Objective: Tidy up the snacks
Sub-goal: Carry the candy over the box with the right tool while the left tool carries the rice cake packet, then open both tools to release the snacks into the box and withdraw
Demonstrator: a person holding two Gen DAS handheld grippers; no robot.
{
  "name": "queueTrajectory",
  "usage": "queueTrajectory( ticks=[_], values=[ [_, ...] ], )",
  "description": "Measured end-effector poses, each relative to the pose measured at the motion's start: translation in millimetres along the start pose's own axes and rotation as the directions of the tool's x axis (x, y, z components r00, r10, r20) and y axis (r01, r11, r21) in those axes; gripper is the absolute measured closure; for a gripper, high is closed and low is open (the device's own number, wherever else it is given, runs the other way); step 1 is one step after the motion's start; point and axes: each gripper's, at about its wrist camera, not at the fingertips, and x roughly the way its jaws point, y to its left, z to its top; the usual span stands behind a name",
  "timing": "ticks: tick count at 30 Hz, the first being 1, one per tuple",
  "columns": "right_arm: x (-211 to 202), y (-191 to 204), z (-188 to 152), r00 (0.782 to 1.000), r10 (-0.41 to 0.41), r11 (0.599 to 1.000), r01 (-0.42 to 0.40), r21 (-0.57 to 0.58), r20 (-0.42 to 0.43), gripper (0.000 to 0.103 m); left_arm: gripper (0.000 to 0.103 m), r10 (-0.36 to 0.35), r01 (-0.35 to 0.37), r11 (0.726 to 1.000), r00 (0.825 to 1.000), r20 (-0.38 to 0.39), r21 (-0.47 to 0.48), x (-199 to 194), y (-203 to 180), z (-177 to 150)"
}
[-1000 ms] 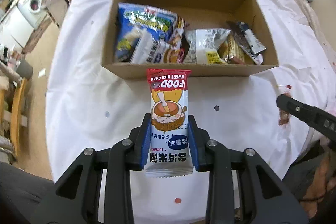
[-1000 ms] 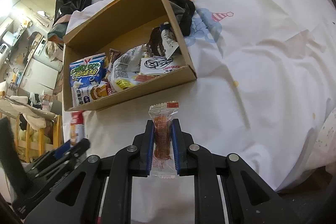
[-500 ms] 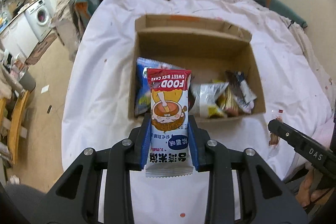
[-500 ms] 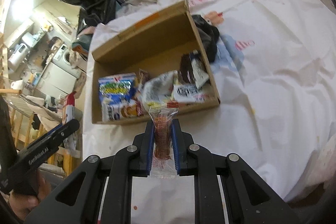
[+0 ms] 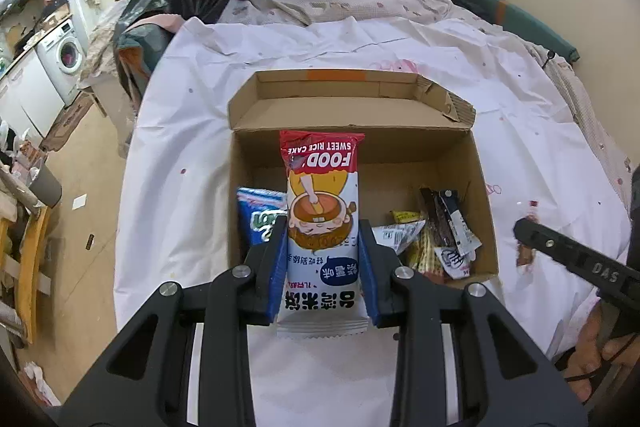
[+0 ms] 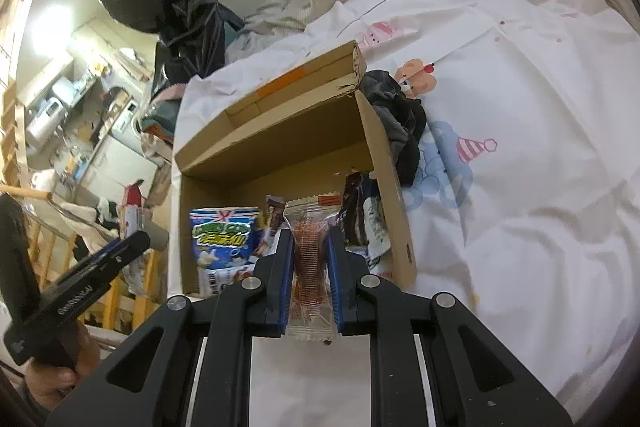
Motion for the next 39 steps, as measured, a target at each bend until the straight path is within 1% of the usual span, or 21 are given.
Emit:
queueTrajectory(
  ticks=[5,9,14,22,26,30,33,34,35,36,37,38,39],
  values=[
    [22,3,7,0.999,-0.027,0.999,0.026,-0.033,-0.031,0.086,0.075,0.000,0.000,1.000,1.000,-0.027,0.002,21,-7,5],
    [31,9,9,0.999,-0.028,0.998,0.026,-0.053,-0.040,0.086,0.075,0.010,-0.009,0.999,0.999,-0.045,0.035,39,-14,2],
    [40,11,11,0.998,-0.017,0.999,0.015,-0.046,-0.055,0.085,0.075,0.026,-0.022,0.998,0.998,-0.060,0.059,58,-17,0],
    [52,5,12,0.997,-0.013,1.000,0.014,0.009,-0.078,0.085,0.075,0.048,-0.040,0.995,0.996,-0.076,0.094,77,-24,0],
    [54,3,11,0.996,-0.008,1.000,0.010,0.021,-0.091,0.083,0.074,0.048,-0.040,0.996,0.995,-0.092,0.081,83,-22,1],
    [56,2,12,0.996,-0.011,1.000,0.013,0.024,-0.094,0.083,0.074,0.067,-0.060,0.995,0.993,-0.093,0.076,84,-21,2],
    [56,3,11,0.996,0.004,1.000,-0.002,0.026,-0.094,0.083,0.068,0.057,-0.051,0.996,0.994,-0.096,0.070,83,-19,1],
    [57,3,11,0.995,0.008,1.000,-0.006,0.030,-0.096,0.082,0.063,0.052,-0.045,0.997,0.994,-0.093,0.069,81,-18,1],
    [56,3,11,0.996,0.011,0.999,-0.008,0.034,-0.094,0.082,0.054,0.046,-0.040,0.997,0.995,-0.086,0.065,78,-17,1],
    [56,3,11,0.996,0.010,0.999,-0.007,0.034,-0.090,0.082,0.048,0.044,-0.039,0.997,0.996,-0.082,0.062,76,-16,1],
    [55,3,12,0.997,-0.002,1.000,0.005,0.029,-0.082,0.080,0.038,0.038,-0.034,0.998,0.997,-0.072,0.055,73,-15,0],
    [53,4,12,0.997,-0.022,1.000,0.023,0.021,-0.070,0.066,0.029,0.037,-0.034,0.998,0.997,-0.066,0.052,70,-14,0],
    [52,4,12,0.998,-0.032,0.999,0.033,0.016,-0.061,0.053,0.026,0.037,-0.034,0.998,0.997,-0.062,0.050,68,-14,0]
  ],
)
